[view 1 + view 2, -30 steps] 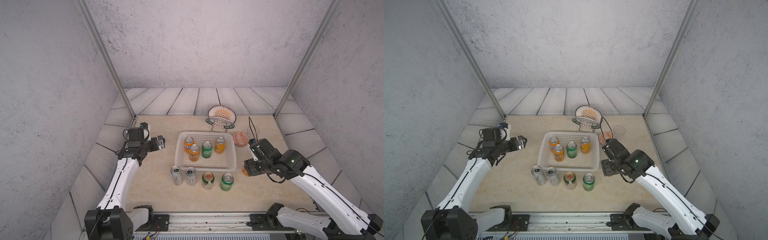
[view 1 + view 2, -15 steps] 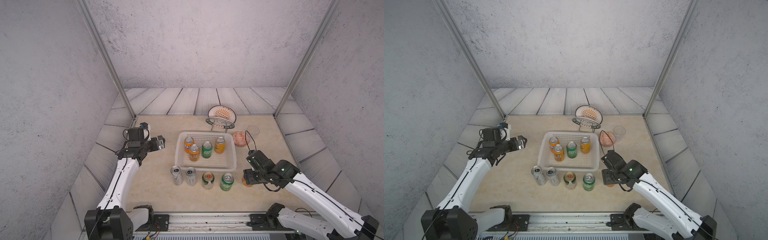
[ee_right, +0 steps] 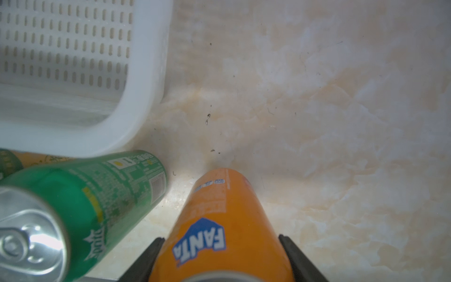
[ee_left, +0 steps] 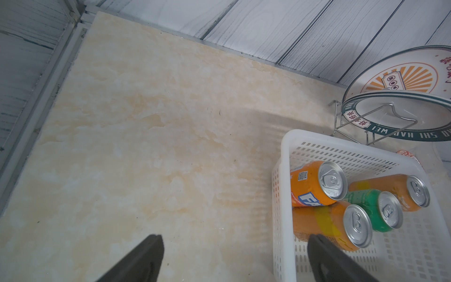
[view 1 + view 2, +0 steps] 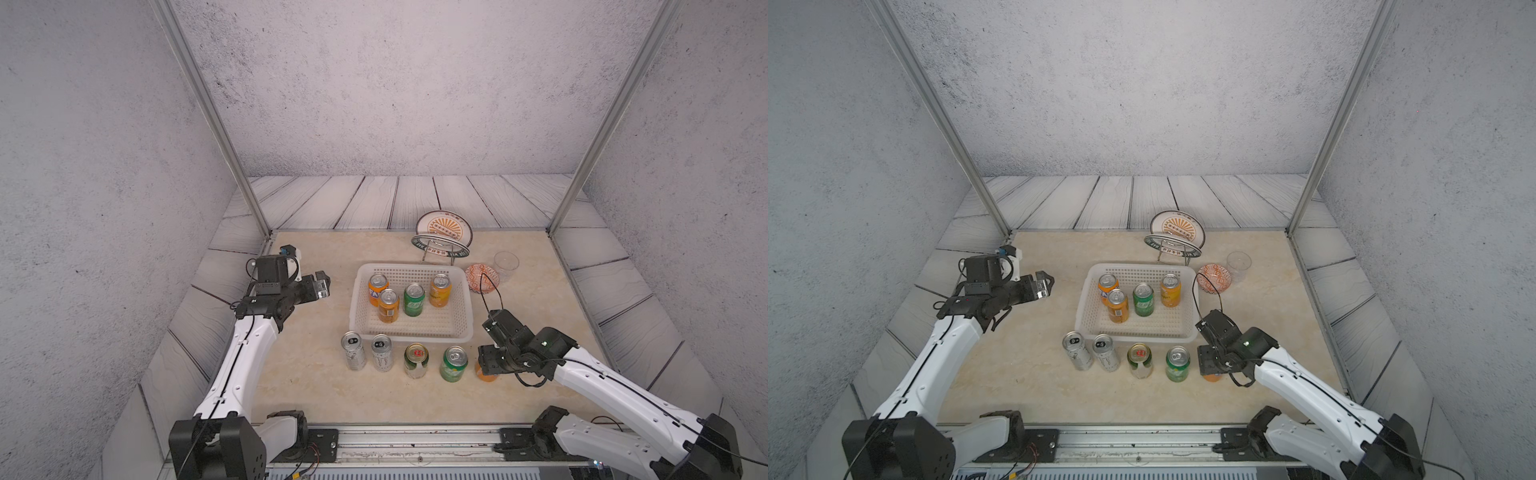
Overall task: Take out the drinks from the basket
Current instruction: Place the drink at the center of the board.
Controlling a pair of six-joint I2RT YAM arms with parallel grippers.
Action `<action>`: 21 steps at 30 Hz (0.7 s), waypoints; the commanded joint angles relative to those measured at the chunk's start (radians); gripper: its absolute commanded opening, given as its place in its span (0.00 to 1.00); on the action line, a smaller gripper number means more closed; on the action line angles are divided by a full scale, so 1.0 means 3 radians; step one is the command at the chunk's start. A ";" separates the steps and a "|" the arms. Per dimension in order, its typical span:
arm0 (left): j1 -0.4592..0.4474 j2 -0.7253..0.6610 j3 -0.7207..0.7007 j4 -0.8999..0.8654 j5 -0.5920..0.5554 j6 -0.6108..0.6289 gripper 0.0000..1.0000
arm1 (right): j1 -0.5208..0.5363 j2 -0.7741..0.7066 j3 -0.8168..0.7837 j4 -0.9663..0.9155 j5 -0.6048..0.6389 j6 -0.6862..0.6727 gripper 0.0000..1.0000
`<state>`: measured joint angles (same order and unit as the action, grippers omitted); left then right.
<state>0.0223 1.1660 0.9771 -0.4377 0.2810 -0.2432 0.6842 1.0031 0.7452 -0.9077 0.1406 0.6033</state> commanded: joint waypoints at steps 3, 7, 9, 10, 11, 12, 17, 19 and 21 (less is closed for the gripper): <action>0.0031 0.0020 0.0063 -0.0033 0.0004 0.0039 0.99 | 0.0006 0.0036 -0.0030 0.0244 0.0057 0.0060 0.68; 0.0028 0.0026 0.0066 -0.0030 0.0004 0.0038 0.99 | 0.0007 0.0096 -0.0050 0.0280 0.0088 0.0050 0.68; 0.0033 0.0025 0.0066 -0.0034 0.0004 0.0038 0.99 | 0.0009 0.0127 -0.0057 0.0300 0.0085 0.0040 0.68; 0.0030 0.0026 0.0064 -0.0034 0.0004 0.0039 0.99 | 0.0009 0.0135 -0.0062 0.0309 0.0084 0.0038 0.68; 0.0029 0.0025 0.0058 -0.0034 0.0006 0.0039 0.99 | 0.0008 0.0140 -0.0073 0.0319 0.0091 0.0039 0.68; 0.0029 0.0028 0.0064 -0.0033 0.0004 0.0038 0.99 | 0.0008 0.0143 -0.0083 0.0333 0.0094 0.0035 0.68; 0.0031 0.0025 0.0064 -0.0032 0.0004 0.0038 0.99 | 0.0006 0.0173 -0.0095 0.0337 0.0117 0.0017 0.68; 0.0029 0.0030 0.0063 -0.0034 0.0004 0.0035 0.99 | 0.0008 0.0184 -0.0094 0.0311 0.0142 0.0009 0.69; 0.0032 0.0034 0.0064 -0.0034 0.0005 0.0037 0.99 | 0.0007 0.0199 -0.0102 0.0291 0.0165 -0.0009 0.69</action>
<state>0.0223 1.1660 0.9771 -0.4377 0.2810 -0.2432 0.6842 1.0554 0.7136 -0.8268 0.1493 0.6022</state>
